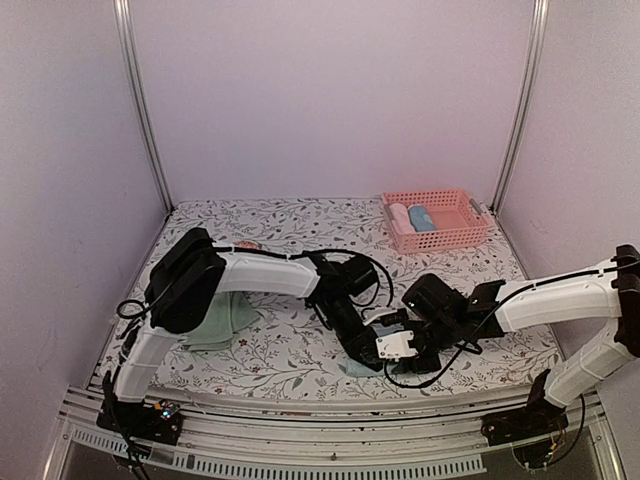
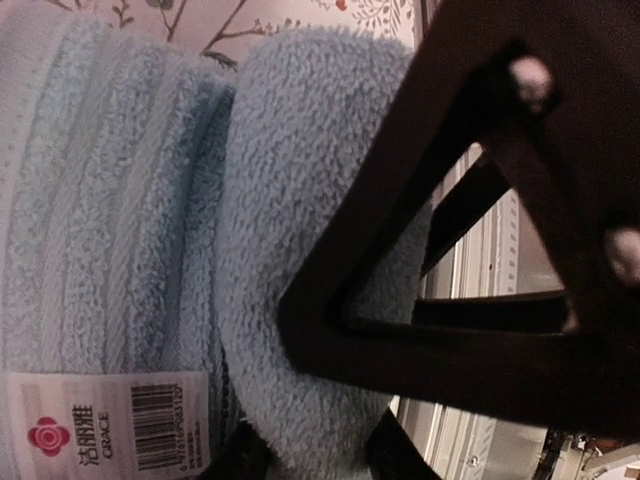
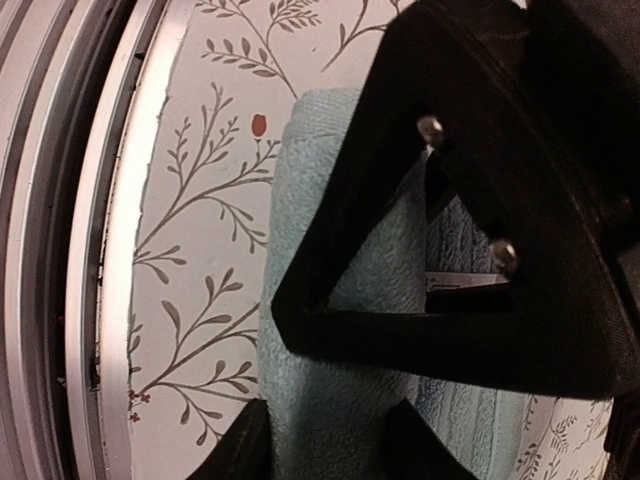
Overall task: Roll the towels
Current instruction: Roll the towel at the center of the board.
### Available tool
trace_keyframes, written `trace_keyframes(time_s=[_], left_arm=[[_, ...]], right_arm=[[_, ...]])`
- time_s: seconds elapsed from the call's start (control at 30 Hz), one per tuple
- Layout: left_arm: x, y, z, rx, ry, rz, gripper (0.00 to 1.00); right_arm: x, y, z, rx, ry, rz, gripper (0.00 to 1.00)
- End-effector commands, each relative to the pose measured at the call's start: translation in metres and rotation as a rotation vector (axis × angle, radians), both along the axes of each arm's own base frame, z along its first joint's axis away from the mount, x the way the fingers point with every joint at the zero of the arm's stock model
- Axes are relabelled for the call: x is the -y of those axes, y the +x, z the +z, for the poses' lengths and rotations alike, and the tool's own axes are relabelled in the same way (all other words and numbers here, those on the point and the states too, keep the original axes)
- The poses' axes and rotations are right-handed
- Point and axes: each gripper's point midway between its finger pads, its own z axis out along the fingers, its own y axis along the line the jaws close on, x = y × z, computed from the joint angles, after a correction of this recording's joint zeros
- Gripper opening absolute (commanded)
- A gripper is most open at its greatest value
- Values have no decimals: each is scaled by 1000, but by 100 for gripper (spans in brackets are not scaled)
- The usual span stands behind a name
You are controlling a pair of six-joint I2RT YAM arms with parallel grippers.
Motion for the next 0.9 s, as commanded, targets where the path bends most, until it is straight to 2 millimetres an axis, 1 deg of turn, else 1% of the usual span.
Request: trace_keyframes(time_s=[0.0,0.07,0.1,0.13,0.17,0.2,0.27,0.33,0.4,0.43,0.5,0.57,0.63,0.7,0.73,0.77,0.8,0.87], left_arm=[[-41,17,-50,106,186,112,36],[-40,29,-34,170,123,161,42],[-42,35,-26,199,98,189,47],[-43,40,-18,233,75,214,49],[-42,49,-8,283,44,253,49],[-46,59,1,340,36,308,50],[-53,72,20,428,-2,393,51],[-61,78,43,498,-62,458,54],[-74,83,51,577,-78,516,54],[-79,83,57,614,-92,540,54],[-90,81,60,686,-100,570,54],[-99,72,61,765,-106,572,54],[-100,62,68,855,-134,547,53],[-95,47,73,959,-163,481,53],[-94,46,74,1007,-165,456,53],[-88,36,75,1041,-181,407,53],[-83,31,74,1078,-185,367,53],[-71,22,72,1144,-184,281,54]], right_arm=[[8,-10,-27,-57,-52,4,31],[13,-15,-32,-120,-58,0,25],[13,-16,-30,-156,-50,-5,23],[14,-15,-27,-190,-38,-15,22],[14,-15,-24,-230,-25,-26,21],[14,-12,-21,-265,-12,-41,20],[14,-7,-16,-346,9,-67,20],[14,-1,-13,-425,25,-93,20],[13,5,-16,-498,20,-112,20],[14,7,-18,-539,11,-122,17],[13,13,-21,-611,3,-138,15],[14,18,-26,-679,-7,-160,14],[14,23,-28,-725,-8,-171,14],[14,28,-28,-761,-5,-180,14],[14,29,-29,-787,-7,-188,14],[12,33,-28,-811,-3,-191,14],[11,36,-28,-831,1,-197,14],[15,32,-35,-884,-15,-211,14]])
